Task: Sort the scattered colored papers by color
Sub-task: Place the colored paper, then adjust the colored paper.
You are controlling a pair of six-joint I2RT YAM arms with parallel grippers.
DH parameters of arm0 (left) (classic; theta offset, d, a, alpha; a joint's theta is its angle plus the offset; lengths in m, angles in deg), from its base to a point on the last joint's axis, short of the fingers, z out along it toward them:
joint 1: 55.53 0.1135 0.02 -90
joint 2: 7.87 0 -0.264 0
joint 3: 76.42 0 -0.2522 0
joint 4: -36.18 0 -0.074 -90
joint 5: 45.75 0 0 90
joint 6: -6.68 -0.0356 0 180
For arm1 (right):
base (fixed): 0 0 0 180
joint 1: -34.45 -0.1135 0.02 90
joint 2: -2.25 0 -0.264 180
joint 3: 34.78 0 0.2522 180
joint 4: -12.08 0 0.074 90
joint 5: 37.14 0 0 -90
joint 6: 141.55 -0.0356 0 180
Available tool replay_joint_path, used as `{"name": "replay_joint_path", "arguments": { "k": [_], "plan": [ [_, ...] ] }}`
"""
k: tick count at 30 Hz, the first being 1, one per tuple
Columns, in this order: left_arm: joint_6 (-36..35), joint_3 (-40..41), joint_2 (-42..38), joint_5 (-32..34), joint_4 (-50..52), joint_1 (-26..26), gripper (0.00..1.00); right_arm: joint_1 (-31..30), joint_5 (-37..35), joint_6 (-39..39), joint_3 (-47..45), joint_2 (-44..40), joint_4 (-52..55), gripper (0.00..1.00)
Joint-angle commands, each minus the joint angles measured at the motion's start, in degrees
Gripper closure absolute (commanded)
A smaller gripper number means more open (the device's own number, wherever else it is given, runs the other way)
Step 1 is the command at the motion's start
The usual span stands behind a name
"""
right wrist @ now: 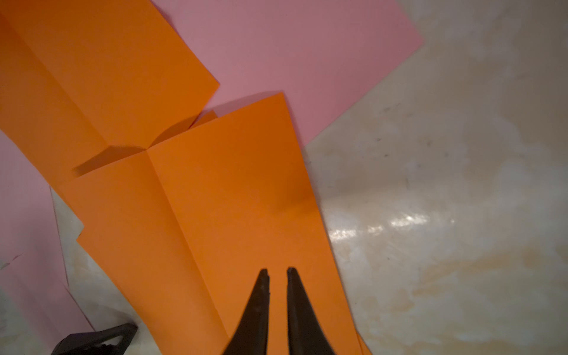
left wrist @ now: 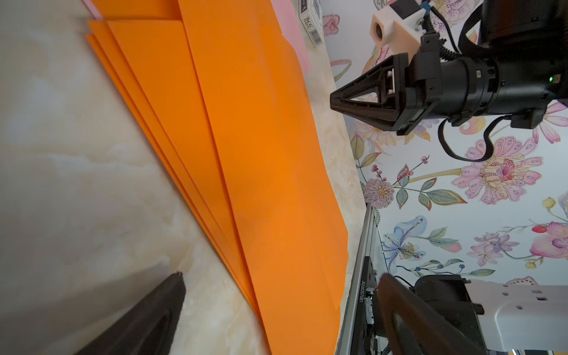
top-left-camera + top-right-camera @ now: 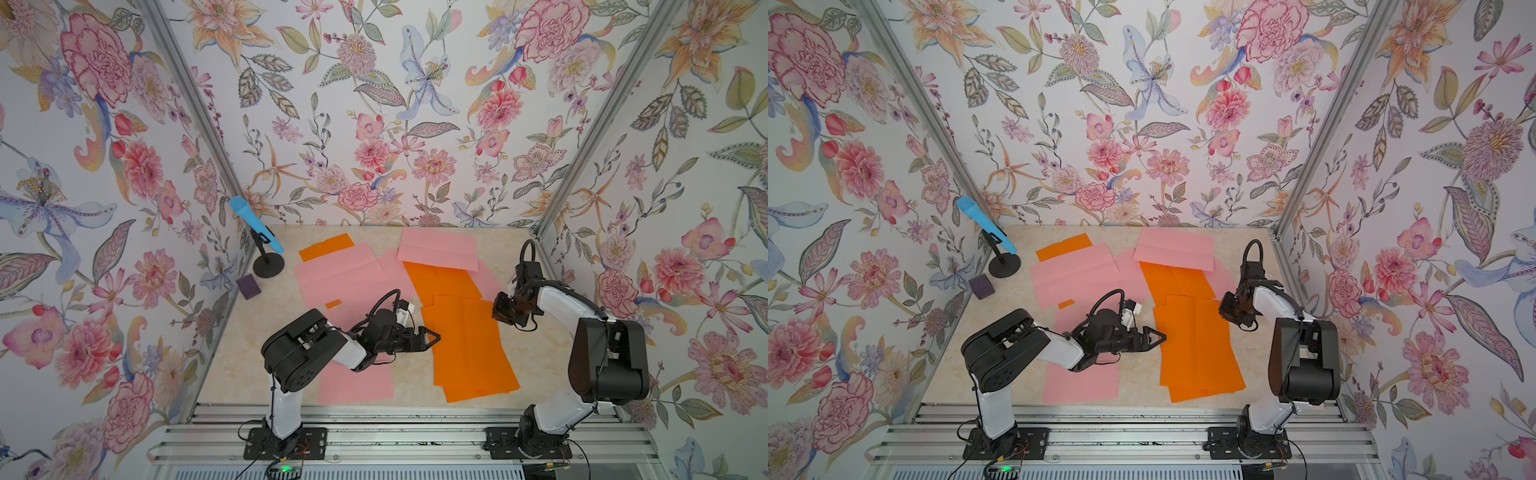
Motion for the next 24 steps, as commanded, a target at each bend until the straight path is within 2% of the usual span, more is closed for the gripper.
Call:
{"name": "replay_joint_path", "arguments": {
  "k": [1,15,24],
  "plan": [
    [-0.6,0.9,-0.8,1.5,0.9,-1.3,0.0,0.6,-0.8,-0.8,-0.8,1.4,-1.3,0.85],
    [1.7,1.2,-1.7,2.1,1.5,-6.4,0.0,4.4,0.2,-2.8,0.1,6.5,-6.3,0.86],
    [4.1,2.4,-1.6,1.9,-0.5,-8.5,0.0,3.7,5.3,-4.1,1.5,10.8,-9.5,0.86]
  ]
}}
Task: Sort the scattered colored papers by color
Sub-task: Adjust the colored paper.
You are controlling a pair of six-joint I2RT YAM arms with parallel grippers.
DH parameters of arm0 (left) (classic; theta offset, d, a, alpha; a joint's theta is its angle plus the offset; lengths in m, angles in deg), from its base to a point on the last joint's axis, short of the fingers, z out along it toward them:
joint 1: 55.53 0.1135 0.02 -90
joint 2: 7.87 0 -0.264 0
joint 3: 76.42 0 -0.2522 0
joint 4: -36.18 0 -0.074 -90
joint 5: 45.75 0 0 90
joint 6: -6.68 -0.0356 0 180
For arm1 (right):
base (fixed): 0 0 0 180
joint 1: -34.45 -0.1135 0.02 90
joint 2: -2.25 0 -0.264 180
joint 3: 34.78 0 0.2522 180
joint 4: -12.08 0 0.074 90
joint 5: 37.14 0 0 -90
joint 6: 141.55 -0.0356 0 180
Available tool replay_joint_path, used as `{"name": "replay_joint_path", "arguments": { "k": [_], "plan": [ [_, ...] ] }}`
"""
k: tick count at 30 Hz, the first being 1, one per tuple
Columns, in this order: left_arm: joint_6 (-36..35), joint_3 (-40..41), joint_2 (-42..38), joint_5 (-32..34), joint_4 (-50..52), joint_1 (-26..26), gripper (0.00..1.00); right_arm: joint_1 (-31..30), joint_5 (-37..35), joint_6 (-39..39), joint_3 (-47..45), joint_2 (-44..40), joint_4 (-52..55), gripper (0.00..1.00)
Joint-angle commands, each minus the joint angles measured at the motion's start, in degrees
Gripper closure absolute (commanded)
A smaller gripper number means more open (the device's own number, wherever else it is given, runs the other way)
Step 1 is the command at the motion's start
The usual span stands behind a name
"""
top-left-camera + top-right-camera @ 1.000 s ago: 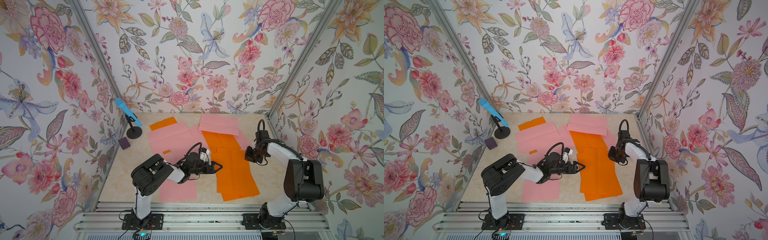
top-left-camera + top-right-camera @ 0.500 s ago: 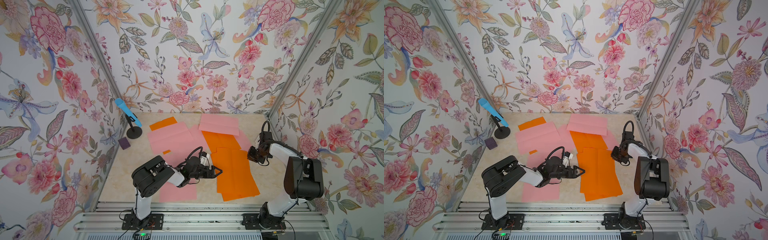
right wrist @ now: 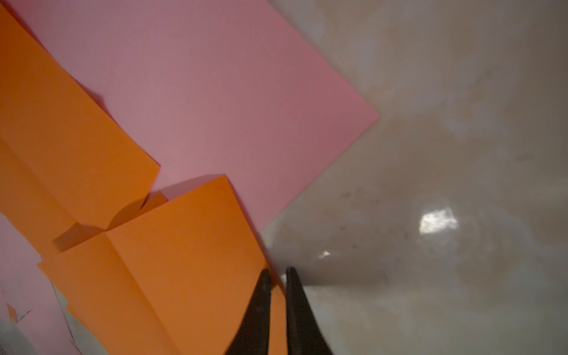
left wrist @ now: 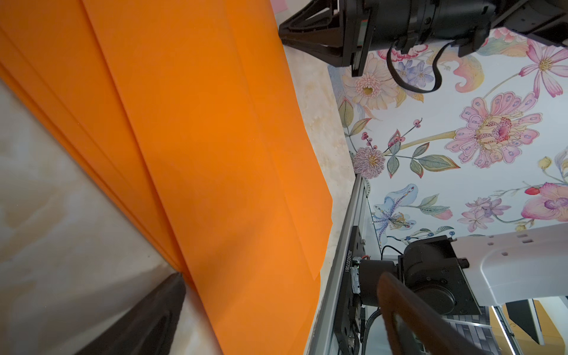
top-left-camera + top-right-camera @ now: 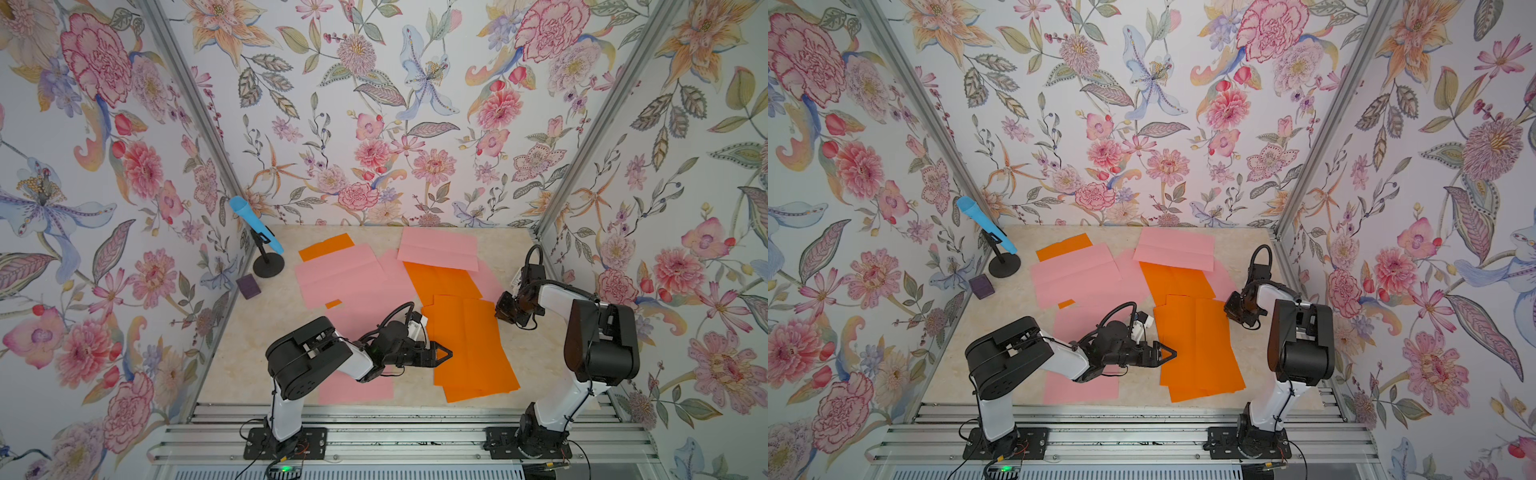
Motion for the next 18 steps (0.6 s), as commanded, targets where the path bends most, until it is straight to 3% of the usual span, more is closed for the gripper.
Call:
{"name": "replay_joint_path", "arguments": {
  "k": [1,15,18],
  "plan": [
    [1.9,1.5,-1.3,0.6,0.4,-1.1,0.0,-0.9,2.7,-1.4,0.9,2.6,-1.1,0.86],
    [-1.5,-1.3,-2.7,-2.6,6.9,-3.5,0.0,-4.5,5.8,-2.4,4.2,3.5,-2.5,0.85],
    [-2.9,-3.1,-2.4,-3.0,9.7,-4.2,0.0,-5.0,4.8,-2.0,5.0,2.3,-2.0,0.81]
  ]
}}
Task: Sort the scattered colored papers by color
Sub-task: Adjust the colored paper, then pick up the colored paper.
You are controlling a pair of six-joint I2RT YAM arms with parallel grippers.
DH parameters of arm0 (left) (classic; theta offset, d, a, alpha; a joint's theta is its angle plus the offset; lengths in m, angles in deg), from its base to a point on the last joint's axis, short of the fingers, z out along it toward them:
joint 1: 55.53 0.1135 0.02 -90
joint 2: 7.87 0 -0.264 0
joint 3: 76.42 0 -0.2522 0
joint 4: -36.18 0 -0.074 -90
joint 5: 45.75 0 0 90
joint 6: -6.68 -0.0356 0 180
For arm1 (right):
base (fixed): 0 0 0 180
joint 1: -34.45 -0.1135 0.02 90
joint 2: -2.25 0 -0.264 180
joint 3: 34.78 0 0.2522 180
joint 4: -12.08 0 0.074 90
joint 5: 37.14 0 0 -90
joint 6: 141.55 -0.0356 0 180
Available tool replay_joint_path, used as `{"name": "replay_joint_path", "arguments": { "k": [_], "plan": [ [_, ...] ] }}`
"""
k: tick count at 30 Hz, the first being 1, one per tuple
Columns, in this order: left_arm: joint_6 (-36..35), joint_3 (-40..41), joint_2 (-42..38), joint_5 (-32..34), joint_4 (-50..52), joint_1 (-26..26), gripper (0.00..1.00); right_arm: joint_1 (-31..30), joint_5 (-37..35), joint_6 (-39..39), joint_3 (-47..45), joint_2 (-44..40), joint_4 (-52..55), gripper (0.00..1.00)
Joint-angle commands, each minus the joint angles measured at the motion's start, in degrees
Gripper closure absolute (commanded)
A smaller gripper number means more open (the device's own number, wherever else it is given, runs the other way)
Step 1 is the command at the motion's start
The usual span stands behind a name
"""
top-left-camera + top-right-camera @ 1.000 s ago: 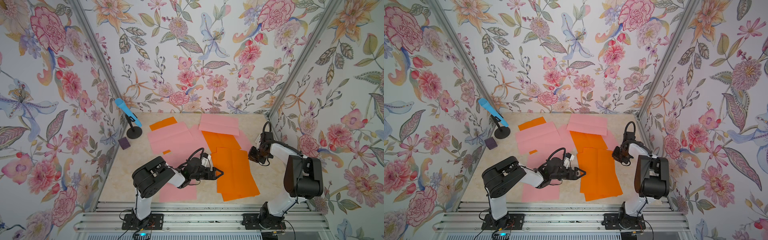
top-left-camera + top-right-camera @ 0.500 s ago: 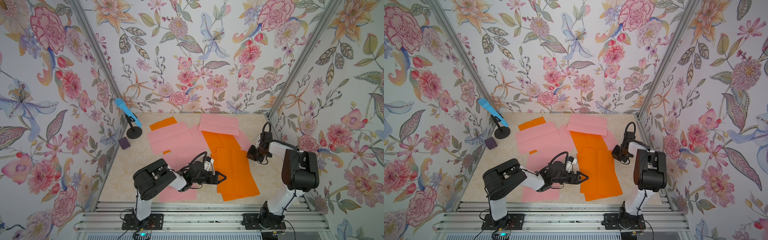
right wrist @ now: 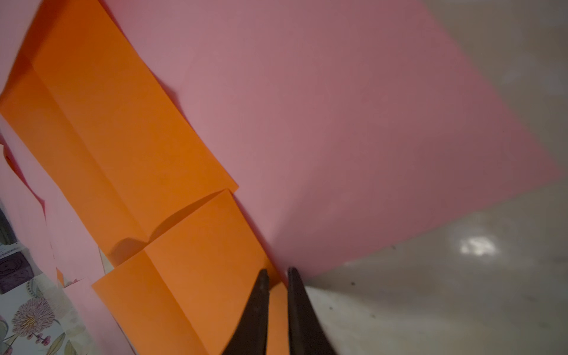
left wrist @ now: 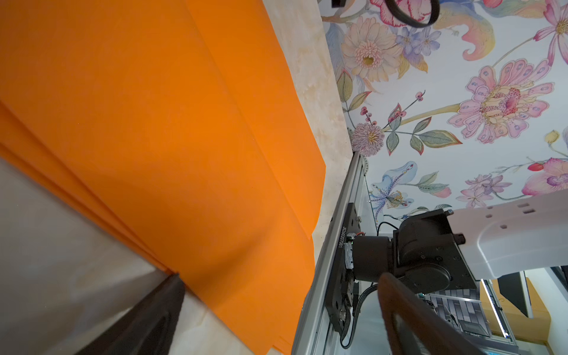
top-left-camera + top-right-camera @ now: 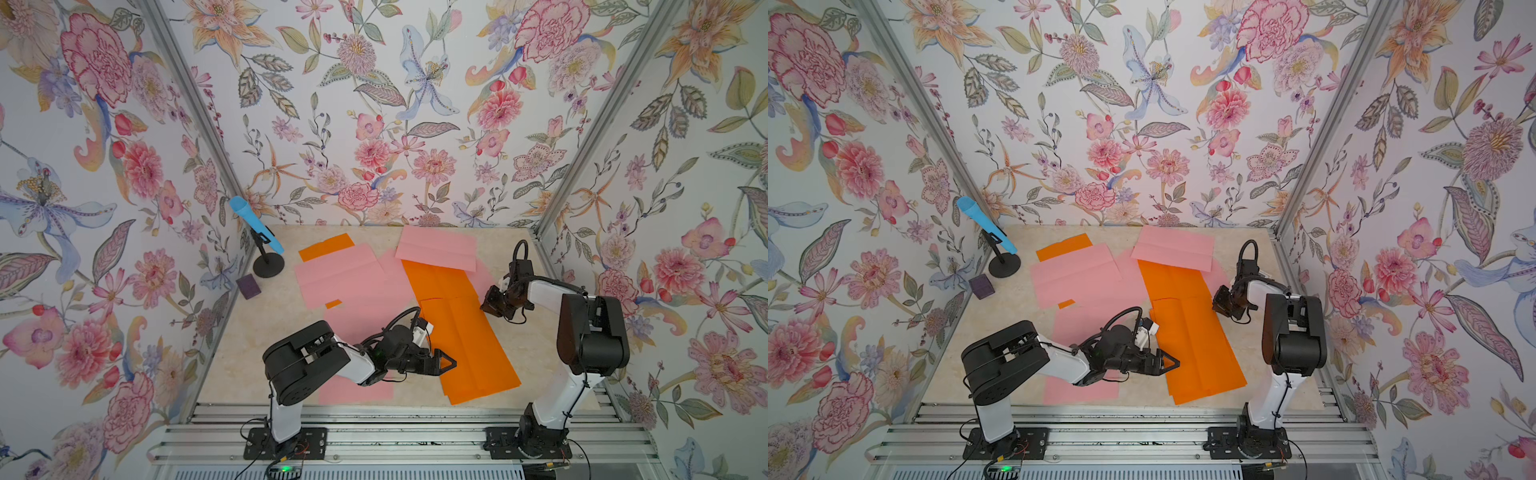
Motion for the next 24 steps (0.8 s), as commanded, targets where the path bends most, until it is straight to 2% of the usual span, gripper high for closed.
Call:
{"name": "replay_joint_path", "arguments": {
  "k": [1,3,6,7,11,14,20,24],
  "plan": [
    [-2.4,-1.9,-0.9,-1.3,4.3,-1.2,0.0,-0.9,-1.5,0.2,2.5,-1.5,1.6,0.79],
    [-3.9,-1.9,-2.6,-0.5,7.8,-0.8,0.0,-1.8,-3.5,1.3,3.1,-3.2,2.9,0.72],
    [-7.4,-3.3,-7.0,0.8,14.8,-0.7,0.0,-3.6,-7.0,3.1,4.1,-5.3,4.9,0.54],
    [-8.3,-4.0,-8.3,0.9,16.5,-0.7,0.0,-4.0,-7.6,3.5,4.0,-6.0,5.2,0.51],
    [-12.3,-6.4,-12.4,2.1,24.5,0.0,0.0,-4.6,-7.8,3.7,1.4,-9.4,5.4,0.42],
    [-14.4,-6.2,-13.9,5.4,29.4,3.3,0.0,-4.9,-7.6,4.2,-0.9,-12.4,5.4,0.37],
    [-11.0,-3.5,-10.7,8.6,23.3,11.6,0.0,-4.0,-6.3,5.5,-2.3,-13.1,5.4,0.3],
    [-10.3,-7.4,-5.2,7.8,20.1,13.7,0.0,-2.9,-5.9,5.7,-3.2,-12.1,5.2,0.3]
  ]
}}
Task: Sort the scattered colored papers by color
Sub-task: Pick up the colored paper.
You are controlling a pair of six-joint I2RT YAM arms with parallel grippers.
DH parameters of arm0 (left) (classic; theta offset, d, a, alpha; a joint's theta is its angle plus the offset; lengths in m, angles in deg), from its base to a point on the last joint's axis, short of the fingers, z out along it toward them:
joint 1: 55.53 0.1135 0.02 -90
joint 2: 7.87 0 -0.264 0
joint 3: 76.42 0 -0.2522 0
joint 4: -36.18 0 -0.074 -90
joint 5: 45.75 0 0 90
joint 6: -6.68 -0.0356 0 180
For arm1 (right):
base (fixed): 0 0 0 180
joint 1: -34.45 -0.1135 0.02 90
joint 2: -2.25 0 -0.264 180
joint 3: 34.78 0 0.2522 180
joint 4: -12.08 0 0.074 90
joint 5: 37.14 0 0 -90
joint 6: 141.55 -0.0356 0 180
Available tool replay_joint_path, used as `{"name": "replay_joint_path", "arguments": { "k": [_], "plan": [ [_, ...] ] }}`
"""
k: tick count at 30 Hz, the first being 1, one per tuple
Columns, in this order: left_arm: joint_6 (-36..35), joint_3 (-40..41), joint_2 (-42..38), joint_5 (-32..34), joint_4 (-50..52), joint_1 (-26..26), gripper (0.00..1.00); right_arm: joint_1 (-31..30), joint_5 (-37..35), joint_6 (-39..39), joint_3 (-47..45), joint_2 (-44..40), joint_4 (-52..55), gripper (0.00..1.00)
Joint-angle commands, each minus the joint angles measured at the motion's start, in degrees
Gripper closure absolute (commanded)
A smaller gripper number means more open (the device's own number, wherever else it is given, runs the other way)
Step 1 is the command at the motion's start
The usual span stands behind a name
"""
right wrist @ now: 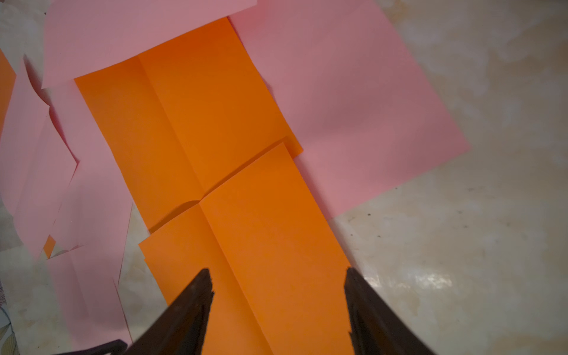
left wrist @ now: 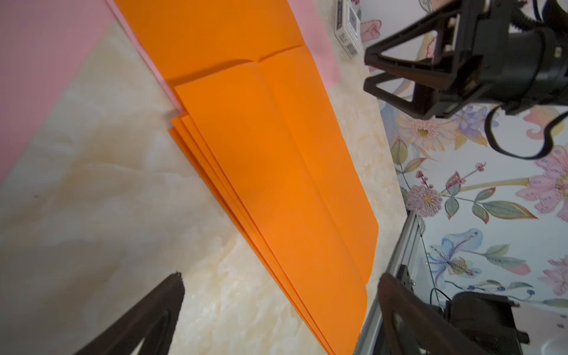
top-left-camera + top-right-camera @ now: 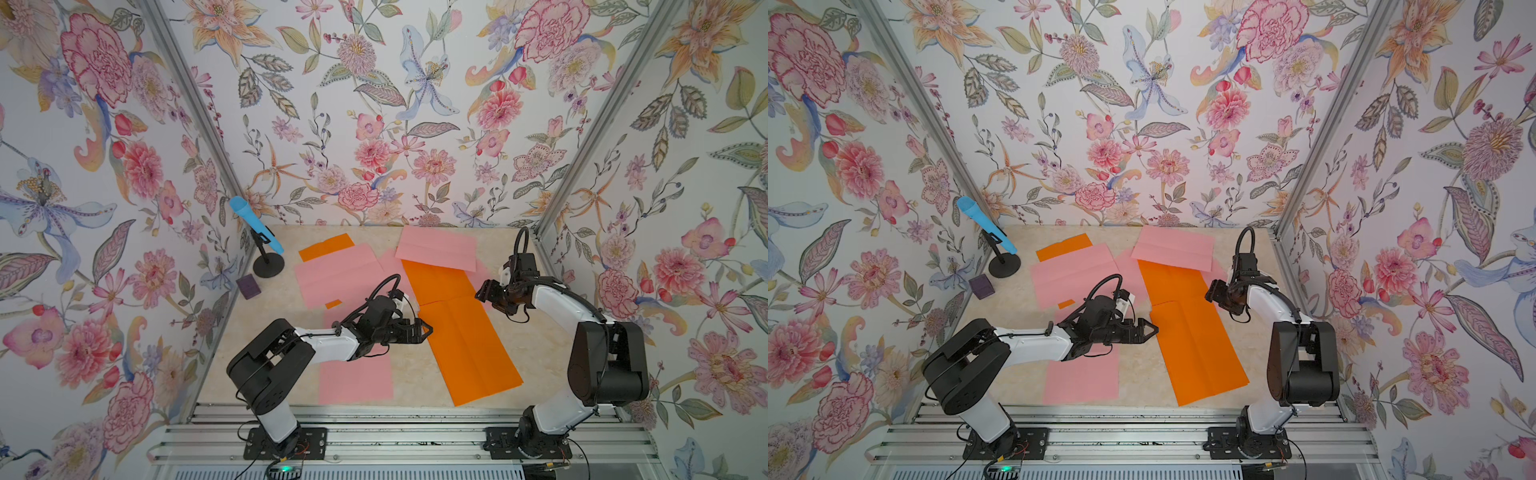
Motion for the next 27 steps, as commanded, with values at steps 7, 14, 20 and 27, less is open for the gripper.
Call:
{"name": "replay_joint_path", "arguments": {
  "k": [7,14,20,27],
  "plan": [
    [2.8,-10.1,12.3,-1.6,-5.7,0.2,0.0,1.9,-1.0,-1.0,-2.8,2.6,0.3,0.37],
    [5.6,-11.9,17.8,-3.5,-9.7,0.9,0.0,3.9,-0.2,-2.6,-8.3,1.9,-2.1,0.37],
    [5.6,-17.8,22.4,-5.3,-9.6,0.9,0.0,6.1,3.6,-4.7,-14.0,1.1,-6.2,0.37],
    [2.8,-23.4,23.0,-5.1,-5.4,1.0,0.0,7.1,2.6,-4.8,-13.8,-2.1,-6.0,0.37]
  ]
}}
